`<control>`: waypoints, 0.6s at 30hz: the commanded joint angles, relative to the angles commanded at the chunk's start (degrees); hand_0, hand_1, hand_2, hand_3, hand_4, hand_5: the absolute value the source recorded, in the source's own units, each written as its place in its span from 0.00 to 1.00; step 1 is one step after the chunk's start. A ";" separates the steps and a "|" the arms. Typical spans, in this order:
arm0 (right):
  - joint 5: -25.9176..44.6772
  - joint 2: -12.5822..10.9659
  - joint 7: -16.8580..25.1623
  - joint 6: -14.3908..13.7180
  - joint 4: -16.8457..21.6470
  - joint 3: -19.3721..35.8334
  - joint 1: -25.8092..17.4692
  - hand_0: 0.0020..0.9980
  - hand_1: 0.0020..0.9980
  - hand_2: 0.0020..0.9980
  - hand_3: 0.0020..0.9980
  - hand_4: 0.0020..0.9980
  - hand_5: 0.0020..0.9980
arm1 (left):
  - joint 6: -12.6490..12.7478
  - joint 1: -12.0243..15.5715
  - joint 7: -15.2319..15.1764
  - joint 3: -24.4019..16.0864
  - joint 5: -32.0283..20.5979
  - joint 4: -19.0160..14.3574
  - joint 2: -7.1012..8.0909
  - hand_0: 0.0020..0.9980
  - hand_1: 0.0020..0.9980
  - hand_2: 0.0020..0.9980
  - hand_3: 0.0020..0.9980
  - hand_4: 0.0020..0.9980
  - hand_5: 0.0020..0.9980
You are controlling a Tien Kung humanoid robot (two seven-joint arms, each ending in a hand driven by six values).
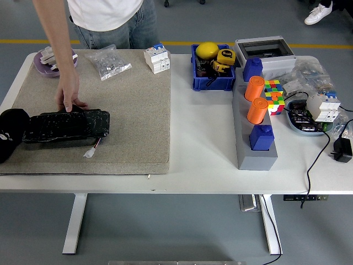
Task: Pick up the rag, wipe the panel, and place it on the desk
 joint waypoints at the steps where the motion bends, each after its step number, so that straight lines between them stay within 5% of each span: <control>1: -0.03 -0.01 0.01 -0.02 0.01 -0.01 0.00 0.74 0.62 0.72 0.75 1.00 0.59 | 0.11 0.02 0.02 0.12 0.05 0.08 0.01 0.23 0.31 0.58 0.58 0.68 0.13; 3: -0.05 -0.03 0.01 -0.04 0.01 -0.02 0.00 0.74 0.62 0.72 0.75 1.00 0.59 | 0.29 0.06 -0.01 0.29 0.19 0.18 0.01 0.23 0.31 0.58 0.58 0.68 0.13; 4: -0.05 -0.03 0.01 -0.04 0.01 -0.02 -0.01 0.74 0.62 0.72 0.75 1.00 0.59 | 0.30 0.08 0.00 0.30 0.25 0.18 0.00 0.21 0.21 0.56 0.56 0.57 0.06; 9: -0.09 -0.04 0.03 -0.07 -0.02 0.08 -0.07 0.74 0.62 0.72 0.75 1.00 0.59 | 1.02 0.25 -0.01 0.80 0.97 0.19 -0.04 0.21 0.21 0.56 0.56 0.57 0.06; 10: -0.15 -0.03 0.03 -0.07 -0.03 0.13 -0.06 0.74 0.62 0.72 0.75 1.00 0.59 | 1.06 0.29 0.08 0.91 1.19 0.20 -0.04 0.20 0.18 0.54 0.55 0.41 0.00; 15: -0.15 0.02 0.04 -0.07 -0.07 0.26 -0.12 0.74 0.62 0.72 0.75 1.00 0.59 | 1.61 0.63 -0.12 1.13 1.85 -0.16 -0.21 0.20 0.18 0.54 0.55 0.41 0.00; 16: -0.14 0.02 0.01 -0.04 -0.10 0.22 -0.12 0.74 0.62 0.72 0.76 1.00 0.59 | 1.68 0.73 -0.19 1.05 2.08 -0.41 -0.21 0.19 0.11 0.52 0.51 0.15 0.00; 18: -0.06 0.01 -0.02 0.00 -0.14 0.19 -0.13 0.74 0.62 0.72 0.76 1.00 0.59 | 1.92 1.00 -0.34 0.74 2.54 -1.23 -0.16 0.19 0.11 0.52 0.51 0.15 0.00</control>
